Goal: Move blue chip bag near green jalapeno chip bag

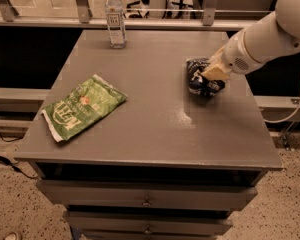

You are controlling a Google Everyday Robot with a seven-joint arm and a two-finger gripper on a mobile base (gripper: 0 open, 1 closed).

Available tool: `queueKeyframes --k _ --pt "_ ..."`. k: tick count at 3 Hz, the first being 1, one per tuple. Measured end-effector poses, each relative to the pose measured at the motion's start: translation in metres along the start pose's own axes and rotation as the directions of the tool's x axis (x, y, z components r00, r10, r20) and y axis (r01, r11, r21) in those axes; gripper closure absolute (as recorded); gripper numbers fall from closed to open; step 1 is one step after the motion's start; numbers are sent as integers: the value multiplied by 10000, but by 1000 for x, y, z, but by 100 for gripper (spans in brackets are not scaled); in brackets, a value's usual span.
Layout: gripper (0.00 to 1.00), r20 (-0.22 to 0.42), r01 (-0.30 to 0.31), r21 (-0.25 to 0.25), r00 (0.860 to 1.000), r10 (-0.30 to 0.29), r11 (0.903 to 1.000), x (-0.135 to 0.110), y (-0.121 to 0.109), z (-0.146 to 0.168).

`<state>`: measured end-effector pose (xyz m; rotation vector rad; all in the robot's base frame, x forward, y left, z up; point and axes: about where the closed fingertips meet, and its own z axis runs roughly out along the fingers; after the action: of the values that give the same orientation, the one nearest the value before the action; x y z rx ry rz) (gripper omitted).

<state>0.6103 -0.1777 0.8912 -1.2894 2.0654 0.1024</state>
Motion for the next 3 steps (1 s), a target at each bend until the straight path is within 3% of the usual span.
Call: queueKeyframes --k 1,2,3 --pt "100 856 501 -252 9952 -477 9984 -33 5 9" --pt "100 1932 1260 -725 9750 -1100 9894 -79 25 27" --pt "100 2705 1874 -1302 9515 -1469 9736 -107 54 41"
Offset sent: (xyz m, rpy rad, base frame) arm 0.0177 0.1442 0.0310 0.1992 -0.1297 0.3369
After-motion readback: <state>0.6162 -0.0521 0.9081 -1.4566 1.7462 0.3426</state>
